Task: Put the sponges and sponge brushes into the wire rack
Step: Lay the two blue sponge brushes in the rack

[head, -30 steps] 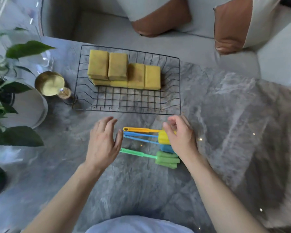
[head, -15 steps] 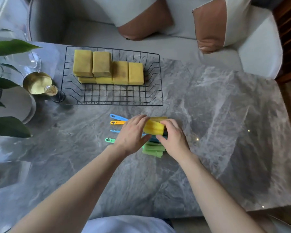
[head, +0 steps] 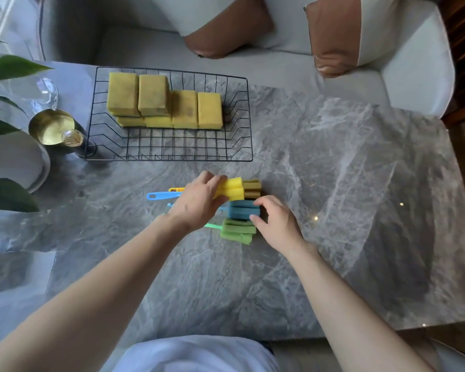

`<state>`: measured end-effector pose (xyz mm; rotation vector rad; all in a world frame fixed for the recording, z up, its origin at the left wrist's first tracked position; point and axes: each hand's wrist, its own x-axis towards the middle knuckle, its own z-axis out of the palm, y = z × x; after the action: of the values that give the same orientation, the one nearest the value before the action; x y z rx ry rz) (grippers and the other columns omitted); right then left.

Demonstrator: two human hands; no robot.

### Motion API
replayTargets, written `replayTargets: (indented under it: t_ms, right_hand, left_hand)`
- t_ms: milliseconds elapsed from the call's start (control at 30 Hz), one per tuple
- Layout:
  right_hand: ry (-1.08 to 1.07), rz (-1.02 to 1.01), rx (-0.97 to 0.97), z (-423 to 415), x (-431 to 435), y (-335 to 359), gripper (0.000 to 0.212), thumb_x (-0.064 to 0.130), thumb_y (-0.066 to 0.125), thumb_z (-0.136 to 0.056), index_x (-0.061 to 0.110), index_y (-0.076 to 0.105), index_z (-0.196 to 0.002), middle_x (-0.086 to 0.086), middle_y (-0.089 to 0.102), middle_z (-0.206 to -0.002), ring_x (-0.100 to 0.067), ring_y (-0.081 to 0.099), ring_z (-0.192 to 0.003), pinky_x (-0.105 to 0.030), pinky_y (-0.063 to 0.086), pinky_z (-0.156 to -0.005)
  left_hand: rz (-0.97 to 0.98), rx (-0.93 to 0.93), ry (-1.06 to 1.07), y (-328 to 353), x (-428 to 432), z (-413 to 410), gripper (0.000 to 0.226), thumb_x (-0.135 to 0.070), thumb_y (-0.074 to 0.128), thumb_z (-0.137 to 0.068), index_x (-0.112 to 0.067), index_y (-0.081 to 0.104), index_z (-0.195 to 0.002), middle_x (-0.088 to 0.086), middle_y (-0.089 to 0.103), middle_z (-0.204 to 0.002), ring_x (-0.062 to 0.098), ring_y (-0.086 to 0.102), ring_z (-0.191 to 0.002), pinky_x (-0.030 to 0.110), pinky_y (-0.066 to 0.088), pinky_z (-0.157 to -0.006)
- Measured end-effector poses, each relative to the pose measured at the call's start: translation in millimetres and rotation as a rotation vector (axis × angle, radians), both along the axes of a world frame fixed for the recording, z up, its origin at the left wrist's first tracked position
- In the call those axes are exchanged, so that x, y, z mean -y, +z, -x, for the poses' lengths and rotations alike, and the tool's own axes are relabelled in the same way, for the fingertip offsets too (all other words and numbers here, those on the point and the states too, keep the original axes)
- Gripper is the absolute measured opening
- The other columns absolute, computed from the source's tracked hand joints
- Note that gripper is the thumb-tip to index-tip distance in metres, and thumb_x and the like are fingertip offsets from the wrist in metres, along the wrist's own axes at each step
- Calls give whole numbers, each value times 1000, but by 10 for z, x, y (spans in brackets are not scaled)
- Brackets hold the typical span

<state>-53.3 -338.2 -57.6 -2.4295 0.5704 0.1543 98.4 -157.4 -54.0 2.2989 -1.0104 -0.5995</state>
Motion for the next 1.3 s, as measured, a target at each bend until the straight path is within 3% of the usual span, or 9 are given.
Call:
replayTargets:
  t_ms: [200,433,667,800,933,1133,1300]
  right_hand:
    - [80,-4,-87,-126,-12,-138,44,21,73,-87,10,58,-128,-3,55,-130,-23,50,-118,-28,36,-101]
    - [110,80,-91,-284,38,-224,39,30,75,-83,17,62,-118,-1,56,-116,-23,48,-109,-34,41,-96]
    - [250,128,-128,-361,47,-186,37,40,72,-83,25,58,-114,7,58,-110,-19,51,-103,-38,44,-89]
    - [291,41,-138,-400,53,-111,26,35,68,-87,20,61,-108,6,59,-106,-18,52,-106,-34,43,-89]
    - [271,-59,-106,-484,75,94,20,25,70,-89,14,64,-104,4,57,-104,-15,52,-99,-32,42,-89]
    - [352,-69,-41,-714,304,534,15,27,69,-88,24,61,-100,14,53,-97,6,50,-86,-11,33,-73]
    - [340,-55,75,-1144,473,786,17,28,70,-86,32,58,-97,18,51,-96,4,52,-88,-5,34,-74]
  left_hand:
    - [-57,-15,48,26,-282,21,50,-32,58,-100,-16,48,-146,13,56,-120,40,61,-99,47,50,-87]
    - [-116,-63,74,-25,-446,-7,46,-37,52,-102,-23,47,-145,8,52,-110,37,61,-95,43,50,-81]
    - [-129,-112,113,-3,-519,-57,44,-41,50,-102,-24,48,-143,1,48,-106,29,59,-97,32,38,-75]
    - [-110,-151,112,72,-590,-102,41,-40,49,-103,-24,51,-140,2,50,-104,27,59,-94,41,50,-82]
    - [-75,-139,126,177,-691,-172,43,-39,50,-103,-21,52,-142,2,51,-103,26,58,-93,41,51,-86]
    - [21,-46,171,483,-831,-338,44,-42,50,-101,-24,52,-142,-1,52,-103,21,55,-85,39,50,-78]
    - [53,25,203,748,-879,-535,54,-55,42,-100,-22,53,-142,-2,52,-106,22,55,-87,38,49,-76]
